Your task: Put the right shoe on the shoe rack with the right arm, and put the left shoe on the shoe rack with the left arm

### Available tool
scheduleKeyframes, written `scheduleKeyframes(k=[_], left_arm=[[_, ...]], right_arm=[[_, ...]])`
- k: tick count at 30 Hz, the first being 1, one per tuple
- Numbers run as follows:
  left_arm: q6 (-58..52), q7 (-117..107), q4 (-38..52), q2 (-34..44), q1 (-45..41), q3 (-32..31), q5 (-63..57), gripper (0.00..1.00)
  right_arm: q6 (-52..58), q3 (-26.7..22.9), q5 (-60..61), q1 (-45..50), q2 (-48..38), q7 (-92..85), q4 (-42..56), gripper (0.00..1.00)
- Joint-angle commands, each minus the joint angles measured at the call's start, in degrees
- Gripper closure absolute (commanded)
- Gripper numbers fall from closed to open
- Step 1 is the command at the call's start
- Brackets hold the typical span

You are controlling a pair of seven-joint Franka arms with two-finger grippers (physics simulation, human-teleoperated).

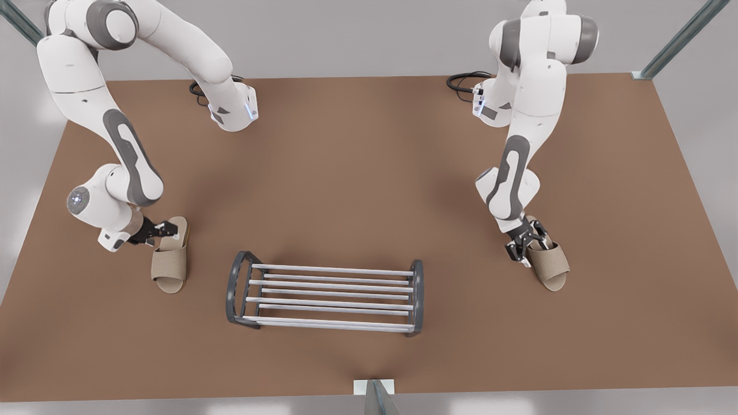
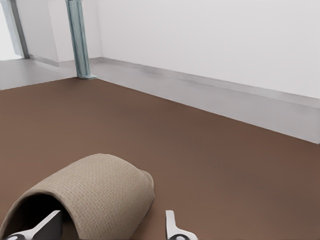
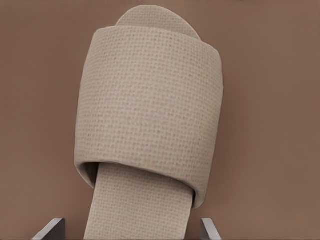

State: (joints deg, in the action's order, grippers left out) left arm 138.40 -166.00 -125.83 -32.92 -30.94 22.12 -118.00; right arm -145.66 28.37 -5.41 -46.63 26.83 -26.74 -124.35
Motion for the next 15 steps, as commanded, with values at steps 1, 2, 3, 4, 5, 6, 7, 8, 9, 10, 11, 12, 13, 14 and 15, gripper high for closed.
scheduleKeyframes(k=[1, 2, 3, 4, 5, 6, 7, 8, 9, 10, 11, 12, 13, 14, 15], left_arm=[[-0.5, -34.4, 0.8, -0.7, 0.1, 0.0, -1.1, 0.00], [-0.5, -34.4, 1.1, -0.8, 0.2, 0.0, -1.3, 0.00], [-0.5, -34.4, 1.3, -1.1, 0.6, 0.0, -1.5, 0.00], [-0.4, -34.5, 1.4, -1.2, 1.0, 0.0, -2.6, 0.00], [-0.4, -34.5, 2.2, -1.7, 1.1, 0.0, -2.8, 0.00], [-0.4, -34.4, 2.9, -2.0, 1.9, 0.0, -3.3, 0.00], [-0.3, -34.4, 3.4, -2.2, 2.3, 0.0, -4.0, 0.00], [-0.3, -34.4, 3.7, -2.6, 2.4, 0.0, -4.2, 0.00], [-0.3, -34.4, 3.7, -2.9, 2.4, 0.0, -4.3, 0.00], [-0.3, -34.5, 3.7, -3.2, 2.5, 0.0, -4.8, 0.00], [-0.3, -34.5, 3.8, -3.6, 2.6, 0.0, -5.0, 0.00], [-0.3, -34.5, 4.5, -4.3, 2.6, 0.0, -5.0, 0.00], [-0.3, -34.5, 4.8, -4.5, 2.7, 0.0, -5.0, 0.00], [-0.3, -34.5, 5.0, -5.0, 3.3, -0.1, -5.0, 0.00], [-0.3, -34.5, 5.2, -5.1, 3.5, -0.1, -5.8, 0.00]], right_arm=[[-4.2, -0.8, -0.2, 0.3, 0.9, -2.0, 0.4, 0.00], [-5.2, -1.9, -0.6, 0.9, 1.9, -2.0, 0.4, 0.00], [-5.5, -1.9, -0.6, 0.9, 2.2, -2.0, 0.4, 0.00], [-5.5, -2.1, -0.6, 0.9, 2.2, -2.1, 0.4, 0.00], [-5.5, -2.1, -0.6, 1.0, 2.3, -2.1, 0.9, 0.00], [-5.5, -2.2, -0.6, 1.1, 2.4, -2.1, 1.2, 0.00], [-5.5, -2.1, -0.6, 1.5, 2.6, -2.1, 1.7, 0.00], [-5.5, -2.1, -0.6, 1.9, 3.1, -2.1, 2.6, 0.00], [-5.5, -2.2, -0.6, 2.8, 3.8, -2.0, 3.8, 0.00], [-5.5, -2.2, -0.6, 3.0, 4.2, -2.0, 4.1, 0.00], [-5.6, -2.2, -0.6, 3.1, 4.4, -2.0, 4.2, 0.00], [-6.0, -2.2, -0.6, 3.2, 4.7, -2.0, 4.2, 0.00], [-6.4, -2.3, -0.6, 3.4, 5.1, -2.0, 4.2, 0.00], [-6.5, -2.8, -0.6, 4.1, 5.2, -2.0, 4.6, 0.00], [-6.5, -3.3, -0.6, 4.4, 5.3, -2.0, 4.8, 0.00]])
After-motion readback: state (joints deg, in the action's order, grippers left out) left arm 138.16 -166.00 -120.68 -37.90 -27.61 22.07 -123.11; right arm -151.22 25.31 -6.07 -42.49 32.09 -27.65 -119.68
